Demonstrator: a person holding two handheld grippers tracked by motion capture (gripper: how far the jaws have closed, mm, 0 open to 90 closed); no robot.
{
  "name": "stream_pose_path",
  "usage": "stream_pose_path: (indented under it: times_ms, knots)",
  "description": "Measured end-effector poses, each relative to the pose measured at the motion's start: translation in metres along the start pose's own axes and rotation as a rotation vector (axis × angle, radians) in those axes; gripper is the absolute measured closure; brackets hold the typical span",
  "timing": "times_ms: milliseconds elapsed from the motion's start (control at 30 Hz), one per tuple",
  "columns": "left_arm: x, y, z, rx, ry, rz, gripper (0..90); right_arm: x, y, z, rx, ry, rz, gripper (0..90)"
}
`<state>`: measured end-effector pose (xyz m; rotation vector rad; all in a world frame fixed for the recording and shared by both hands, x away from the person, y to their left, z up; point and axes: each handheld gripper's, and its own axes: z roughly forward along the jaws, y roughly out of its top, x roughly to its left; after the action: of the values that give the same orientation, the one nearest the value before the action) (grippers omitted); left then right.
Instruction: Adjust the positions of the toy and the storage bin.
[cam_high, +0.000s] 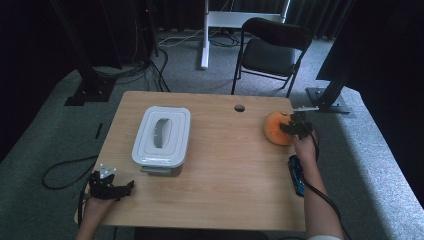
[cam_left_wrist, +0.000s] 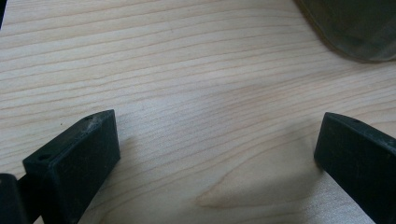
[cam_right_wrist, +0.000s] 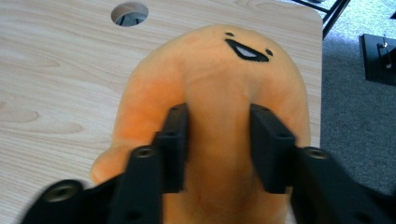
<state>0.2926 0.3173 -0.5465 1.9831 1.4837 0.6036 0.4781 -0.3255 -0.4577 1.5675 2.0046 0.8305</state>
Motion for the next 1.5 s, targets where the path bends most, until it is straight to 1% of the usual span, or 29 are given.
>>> stream_pose_path:
  times_ms: [67,133,200,267,333,400,433,467,500,567,600,633,733,800,833,933,1033,1133,1200,1233,1333,1400,1467,1500]
  knots:
    - [0.0,0.0,0.0,0.0,-0.009,0.007,0.5,0.0,0.001,-0.004,-0.002,-0.003,0.009,52.0]
    - [0.001,0.0,0.0,-0.005,-0.013,0.0,0.5,0.0,0.001,-0.007,-0.006,0.004,0.011,47.8]
    - [0.002,0.0,-0.001,-0.011,-0.024,-0.012,0.4,-0.001,0.003,-0.011,-0.013,0.025,0.025,41.8]
    - [0.003,0.0,-0.002,-0.031,-0.028,-0.02,0.4,0.0,0.005,-0.017,-0.034,0.034,0.03,35.7]
    - [0.002,0.001,-0.003,-0.036,-0.036,-0.014,0.4,0.002,0.007,-0.02,-0.039,0.059,0.031,28.9]
    - [0.001,0.002,-0.003,-0.029,-0.034,-0.004,0.4,0.006,0.009,-0.025,-0.057,0.074,0.021,25.1]
    - [0.0,0.002,-0.003,-0.029,-0.036,0.0,0.4,0.008,0.009,-0.026,-0.061,0.086,0.02,21.2]
    - [-0.001,0.002,-0.002,-0.024,-0.035,0.009,0.4,0.01,0.009,-0.026,-0.062,0.1,0.009,17.2]
    - [-0.001,0.003,-0.003,-0.027,-0.037,0.013,0.4,0.014,0.01,-0.027,-0.067,0.119,-0.005,15.4]
    - [-0.002,0.004,-0.003,-0.032,-0.043,0.011,0.5,0.019,0.009,-0.028,-0.079,0.125,-0.021,15.5]
    - [-0.002,0.005,-0.004,-0.033,-0.04,0.013,0.5,0.023,0.009,-0.028,-0.085,0.129,-0.04,15.1]
    - [-0.002,0.005,-0.004,-0.037,-0.04,0.012,0.4,0.027,0.008,-0.029,-0.106,0.127,-0.059,15.1]
    - [0.001,0.006,-0.005,-0.05,-0.049,0.007,0.5,0.038,0.006,-0.029,-0.124,0.151,-0.078,14.1]
    - [0.003,0.007,-0.005,-0.054,-0.047,0.006,0.5,0.046,0.004,-0.029,-0.138,0.144,-0.097,14.0]
    - [0.004,0.008,-0.005,-0.056,-0.047,0.002,0.5,0.051,0.002,-0.028,-0.155,0.144,-0.108,13.9]
    - [0.009,0.011,-0.004,-0.07,-0.043,-0.007,0.5,0.062,0.0,-0.027,-0.169,0.159,-0.125,13.4]
    - [0.013,0.013,-0.002,-0.073,-0.039,-0.006,0.5,0.07,-0.002,-0.025,-0.172,0.166,-0.125,12.8]
    - [0.015,0.017,0.002,-0.073,-0.033,-0.001,0.5,0.078,-0.004,-0.024,-0.19,0.182,-0.126,12.3]
    - [0.017,0.02,0.005,-0.071,-0.033,0.003,0.5,0.083,-0.005,-0.022,-0.204,0.189,-0.113,12.4]
    - [0.017,0.021,0.005,-0.074,-0.033,0.005,0.5,0.086,-0.005,-0.021,-0.194,0.194,-0.109,12.4]
    - [0.02,0.026,0.009,-0.083,-0.025,-0.001,0.5,0.093,-0.007,-0.018,-0.202,0.203,-0.101,12.4]
    - [0.022,0.029,0.012,-0.084,-0.022,-0.001,0.5,0.098,-0.008,-0.015,-0.201,0.203,-0.104,12.4]
    - [0.023,0.033,0.014,-0.089,-0.022,0.0,0.4,0.105,-0.01,-0.011,-0.193,0.226,-0.11,12.4]
    - [0.025,0.034,0.015,-0.088,-0.026,0.0,0.5,0.107,-0.01,-0.01,-0.193,0.229,-0.112,12.4]
